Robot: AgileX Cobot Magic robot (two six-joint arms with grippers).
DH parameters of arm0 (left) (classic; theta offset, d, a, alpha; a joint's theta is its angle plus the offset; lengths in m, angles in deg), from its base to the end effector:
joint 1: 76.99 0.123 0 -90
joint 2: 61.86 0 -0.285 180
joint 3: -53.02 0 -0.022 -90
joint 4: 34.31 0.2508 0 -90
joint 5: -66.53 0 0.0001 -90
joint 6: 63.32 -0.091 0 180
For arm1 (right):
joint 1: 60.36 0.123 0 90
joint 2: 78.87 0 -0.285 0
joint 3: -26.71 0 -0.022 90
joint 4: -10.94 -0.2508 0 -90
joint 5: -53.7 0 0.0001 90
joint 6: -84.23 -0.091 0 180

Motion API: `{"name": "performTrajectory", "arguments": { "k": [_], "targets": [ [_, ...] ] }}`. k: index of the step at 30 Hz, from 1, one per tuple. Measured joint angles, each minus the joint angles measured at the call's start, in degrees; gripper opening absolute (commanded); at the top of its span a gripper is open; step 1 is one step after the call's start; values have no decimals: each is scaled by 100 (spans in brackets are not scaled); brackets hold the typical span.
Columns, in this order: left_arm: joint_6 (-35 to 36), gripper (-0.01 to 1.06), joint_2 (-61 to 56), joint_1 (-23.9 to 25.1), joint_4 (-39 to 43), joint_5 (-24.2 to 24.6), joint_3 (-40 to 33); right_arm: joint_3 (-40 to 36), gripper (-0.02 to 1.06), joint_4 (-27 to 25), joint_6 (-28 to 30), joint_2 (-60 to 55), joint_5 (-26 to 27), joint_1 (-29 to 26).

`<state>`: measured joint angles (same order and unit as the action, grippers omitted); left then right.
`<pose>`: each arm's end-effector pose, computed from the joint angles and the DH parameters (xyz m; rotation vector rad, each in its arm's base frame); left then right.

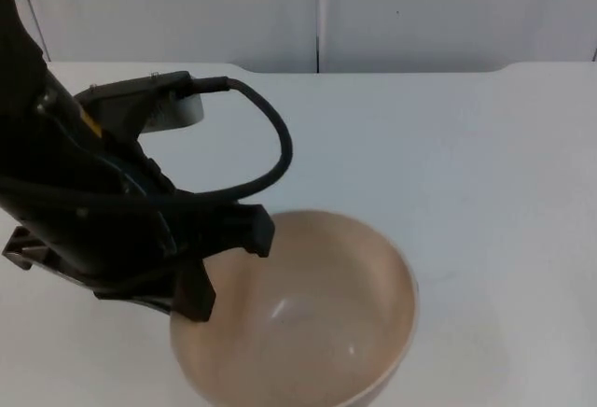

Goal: Pick up the bowl with the left hand and pour the coffee beans from the cup into the bowl with the right hand.

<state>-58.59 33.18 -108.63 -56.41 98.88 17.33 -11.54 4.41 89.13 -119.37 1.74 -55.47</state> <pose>0.2102 -0.1511 0.1755 0.2509 2.8939 -0.4855 0.0928 0.0161 0.3196 -0.1614 2.2728 0.1390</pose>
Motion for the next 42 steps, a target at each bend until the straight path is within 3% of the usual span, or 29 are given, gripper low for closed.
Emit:
{"name": "performTrajectory", "arguments": {
  "k": [8,12,16,19,22,27,36,42],
  "targets": [
    [1534,0,0,0,1399,-8,0,1350,105,-1085,756,-2312,247,0],
    [1704,0,0,0,1550,-8,0,2045,105,-1474,927,-3168,235,0],
    [1803,0,0,0,1626,-8,0,2933,105,-1485,896,-4018,134,325],
    [1884,0,0,0,1667,-8,0,3476,105,-1409,746,-4496,24,704],
    [1951,0,0,0,1690,-8,0,4418,105,-932,228,-5346,-323,1452],
    [2139,0,0,0,1848,-8,0,5463,105,-443,-234,-6370,-803,2251],
    [2329,0,0,0,1994,3,0,7200,105,-49,-988,-8037,-1359,3111],
    [2364,0,0,0,1994,3,0,7769,105,251,-1482,-8713,-1439,3330]
  ]
}}
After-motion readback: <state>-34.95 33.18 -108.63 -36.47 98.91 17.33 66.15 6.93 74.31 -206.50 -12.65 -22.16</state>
